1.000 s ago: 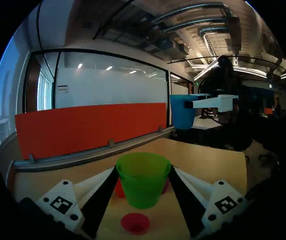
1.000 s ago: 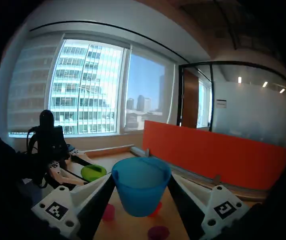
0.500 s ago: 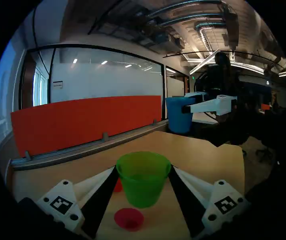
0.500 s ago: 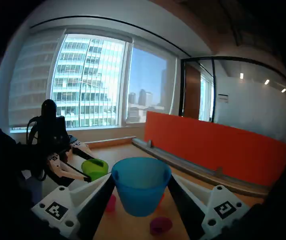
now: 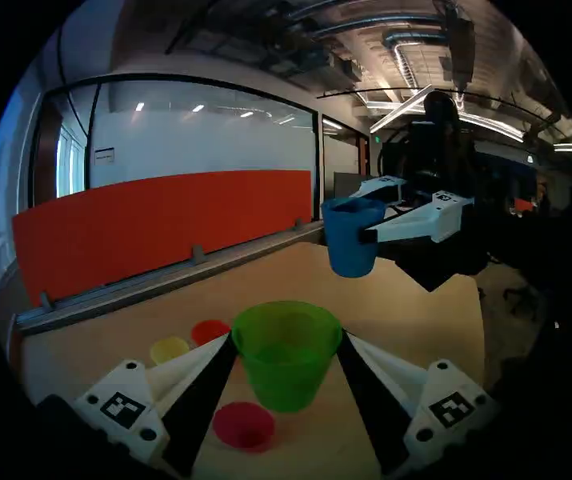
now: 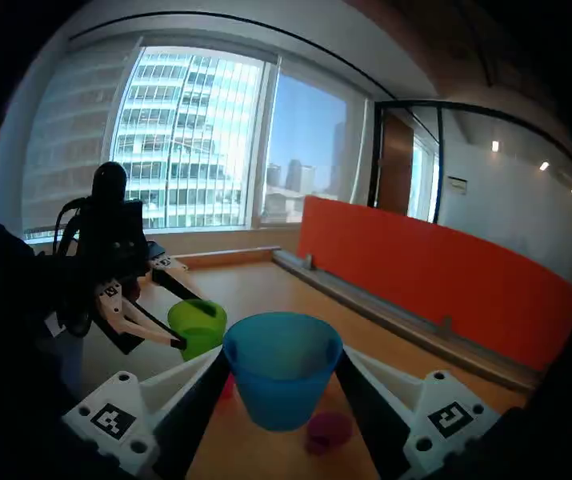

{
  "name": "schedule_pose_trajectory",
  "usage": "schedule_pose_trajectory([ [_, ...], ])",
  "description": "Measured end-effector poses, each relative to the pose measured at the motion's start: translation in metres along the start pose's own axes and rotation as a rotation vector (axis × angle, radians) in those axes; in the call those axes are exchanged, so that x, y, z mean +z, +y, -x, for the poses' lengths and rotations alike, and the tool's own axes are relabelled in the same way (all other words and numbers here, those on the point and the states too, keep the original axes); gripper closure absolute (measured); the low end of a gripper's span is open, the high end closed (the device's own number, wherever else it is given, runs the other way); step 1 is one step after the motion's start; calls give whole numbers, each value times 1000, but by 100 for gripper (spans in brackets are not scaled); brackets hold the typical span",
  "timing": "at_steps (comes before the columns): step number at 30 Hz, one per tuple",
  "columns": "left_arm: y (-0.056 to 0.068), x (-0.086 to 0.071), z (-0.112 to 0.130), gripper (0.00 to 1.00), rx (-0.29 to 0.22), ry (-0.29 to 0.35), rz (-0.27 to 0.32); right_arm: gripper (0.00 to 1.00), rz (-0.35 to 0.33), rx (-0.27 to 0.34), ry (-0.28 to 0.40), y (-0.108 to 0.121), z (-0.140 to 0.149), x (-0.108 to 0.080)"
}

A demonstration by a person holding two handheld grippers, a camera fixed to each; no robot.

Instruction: Pour water

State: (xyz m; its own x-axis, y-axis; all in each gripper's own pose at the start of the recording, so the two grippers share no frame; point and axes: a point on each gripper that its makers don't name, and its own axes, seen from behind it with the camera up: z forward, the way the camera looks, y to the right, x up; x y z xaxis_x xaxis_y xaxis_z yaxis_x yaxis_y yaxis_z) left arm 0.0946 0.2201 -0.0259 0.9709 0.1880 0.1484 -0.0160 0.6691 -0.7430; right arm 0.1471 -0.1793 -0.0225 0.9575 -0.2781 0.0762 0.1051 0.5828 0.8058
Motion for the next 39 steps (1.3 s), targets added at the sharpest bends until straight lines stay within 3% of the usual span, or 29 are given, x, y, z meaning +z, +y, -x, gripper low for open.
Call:
schedule_pose_trajectory([
  [21,26,14,48,13,22,-131,85,8,-47,29,-103,-9,55,5],
  [39,40,22,91,13,45,-237,121,8,-93,67,-182,-18,95,12],
])
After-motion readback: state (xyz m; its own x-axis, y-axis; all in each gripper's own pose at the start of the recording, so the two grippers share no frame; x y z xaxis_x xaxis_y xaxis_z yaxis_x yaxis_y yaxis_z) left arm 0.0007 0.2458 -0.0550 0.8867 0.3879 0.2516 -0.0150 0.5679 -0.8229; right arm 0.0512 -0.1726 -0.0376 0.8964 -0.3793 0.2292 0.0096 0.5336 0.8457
